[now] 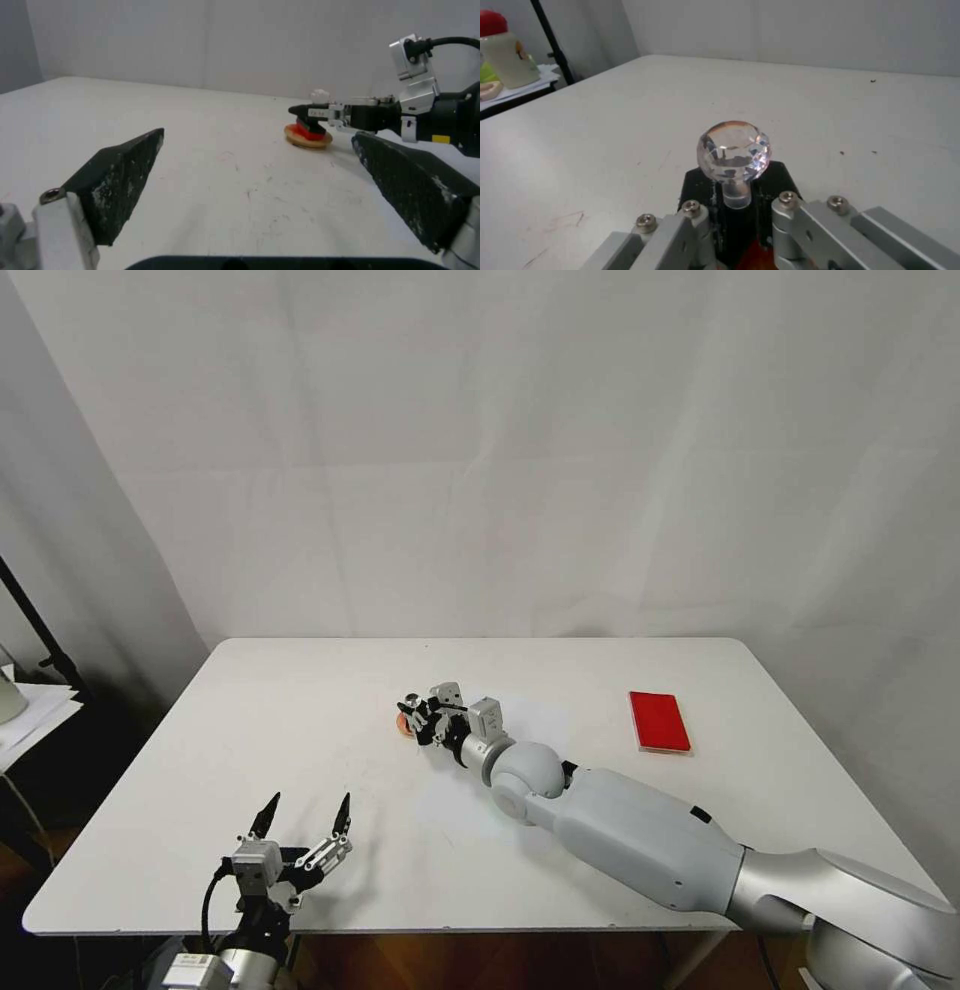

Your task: Pick up the stamp from the ink pad and place it onto another ink pad.

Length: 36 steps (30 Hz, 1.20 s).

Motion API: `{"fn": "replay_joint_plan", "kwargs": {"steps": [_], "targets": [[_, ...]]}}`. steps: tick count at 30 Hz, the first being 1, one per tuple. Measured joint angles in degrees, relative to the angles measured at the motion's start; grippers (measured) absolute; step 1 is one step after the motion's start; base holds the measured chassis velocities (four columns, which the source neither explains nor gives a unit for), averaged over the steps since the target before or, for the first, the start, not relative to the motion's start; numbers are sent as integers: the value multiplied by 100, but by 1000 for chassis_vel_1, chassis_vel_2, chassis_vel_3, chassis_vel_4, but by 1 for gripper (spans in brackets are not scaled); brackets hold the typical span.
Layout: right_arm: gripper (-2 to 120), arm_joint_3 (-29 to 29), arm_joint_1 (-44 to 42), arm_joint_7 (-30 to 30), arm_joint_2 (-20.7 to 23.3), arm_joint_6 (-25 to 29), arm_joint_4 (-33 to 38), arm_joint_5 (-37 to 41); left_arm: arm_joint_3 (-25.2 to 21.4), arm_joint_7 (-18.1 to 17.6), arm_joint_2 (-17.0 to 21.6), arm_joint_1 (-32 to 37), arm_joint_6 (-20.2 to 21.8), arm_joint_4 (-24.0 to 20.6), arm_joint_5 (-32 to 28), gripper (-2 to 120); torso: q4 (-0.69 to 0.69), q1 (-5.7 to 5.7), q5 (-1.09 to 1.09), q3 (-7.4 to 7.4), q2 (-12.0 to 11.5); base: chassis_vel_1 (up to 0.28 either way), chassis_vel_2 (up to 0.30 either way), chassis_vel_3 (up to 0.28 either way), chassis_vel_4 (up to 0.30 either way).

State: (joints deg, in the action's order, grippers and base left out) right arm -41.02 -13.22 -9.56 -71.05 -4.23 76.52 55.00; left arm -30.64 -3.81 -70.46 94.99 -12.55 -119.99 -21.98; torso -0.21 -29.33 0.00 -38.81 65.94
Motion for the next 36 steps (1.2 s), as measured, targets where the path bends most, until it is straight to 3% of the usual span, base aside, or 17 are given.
{"fn": "replay_joint_plan", "kwargs": {"steps": [25,30,31,36], "targets": [[97,34,-49,-254,105,-37,241,-13,0,0,0,0,0,0,0,100,1,0,0,0,0,0,0,0,0],[107,-7,-144,-319,490,-133,773,-57,0,0,0,0,0,0,0,100,1,0,0,0,0,0,0,0,0],[111,-43,-223,-324,850,-192,1245,-217,0,0,0,-1,0,0,0,100,0,0,1,0,0,0,0,0,0],[114,18,-455,-173,1593,-182,2023,-808,0,0,0,-1,0,0,0,100,-1,0,1,0,0,0,0,0,0]]}}
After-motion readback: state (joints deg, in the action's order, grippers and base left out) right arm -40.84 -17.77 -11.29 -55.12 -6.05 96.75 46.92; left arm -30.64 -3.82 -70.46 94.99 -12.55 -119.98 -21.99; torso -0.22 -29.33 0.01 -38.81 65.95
